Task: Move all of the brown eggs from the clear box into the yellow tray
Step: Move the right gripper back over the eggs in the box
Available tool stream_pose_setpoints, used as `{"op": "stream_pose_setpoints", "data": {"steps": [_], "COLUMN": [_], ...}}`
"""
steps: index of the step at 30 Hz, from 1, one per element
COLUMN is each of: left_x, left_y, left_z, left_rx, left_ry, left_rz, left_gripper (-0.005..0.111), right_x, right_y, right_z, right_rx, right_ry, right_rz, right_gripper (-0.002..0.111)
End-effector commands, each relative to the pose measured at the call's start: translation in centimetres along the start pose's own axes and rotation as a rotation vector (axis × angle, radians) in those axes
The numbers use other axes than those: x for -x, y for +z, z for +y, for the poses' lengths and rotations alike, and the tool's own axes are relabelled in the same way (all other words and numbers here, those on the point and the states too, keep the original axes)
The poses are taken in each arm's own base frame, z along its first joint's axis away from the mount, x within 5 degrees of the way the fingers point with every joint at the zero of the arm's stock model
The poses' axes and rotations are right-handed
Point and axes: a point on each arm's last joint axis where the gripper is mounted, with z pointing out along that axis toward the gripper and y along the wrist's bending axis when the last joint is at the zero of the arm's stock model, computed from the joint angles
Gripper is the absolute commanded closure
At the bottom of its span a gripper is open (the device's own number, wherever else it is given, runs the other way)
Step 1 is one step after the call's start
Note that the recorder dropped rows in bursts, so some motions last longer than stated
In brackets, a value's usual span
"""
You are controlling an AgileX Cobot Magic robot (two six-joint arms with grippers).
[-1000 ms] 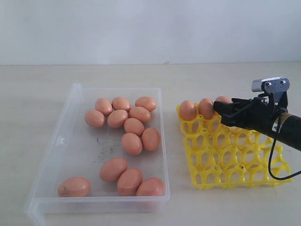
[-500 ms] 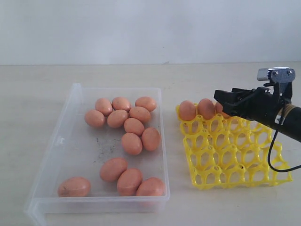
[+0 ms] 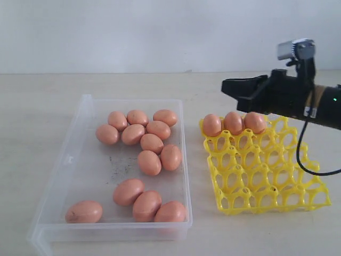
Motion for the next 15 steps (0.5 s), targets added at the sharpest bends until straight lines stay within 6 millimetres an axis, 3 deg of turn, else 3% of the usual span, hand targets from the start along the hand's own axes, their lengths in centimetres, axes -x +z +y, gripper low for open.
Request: {"op": "stream_pose_setpoints", "data": {"steps": [1,5,9,12,15], "left_x": [-0.1,-0.1,-0.1,-0.1,-0.1], "left_y": [0.0,0.0,0.0,0.0,0.0], "left_z": [0.0,0.0,0.0,0.0,0.0], "left_rx": [-0.002,-0.002,-0.002,-0.002,-0.002], "left_ry": [-0.018,-0.018,-0.018,-0.018,-0.018], "left_rz": [0.001,0.001,0.001,0.001,-0.001], "left_gripper": [0.103,0.103,0.103,0.103,0.103], "right_x": [1.4,2.4,3.2,3.4,3.6], "right_y": [3.2,6.2,8.6,9.7,10.1], "right_z": [4.1,7.7,10.9,11.7,11.1], "right_rx": [0.009,-0.038,-0.017,0.024,-0.025], "right_ry": [-0.09,-0.204,-0.141,-0.07,-0.126], "right_rz": [0.304,0.436,0.418,0.414,0.4], "right_gripper": [0.109,0.109,0.109,0.109,0.109]}}
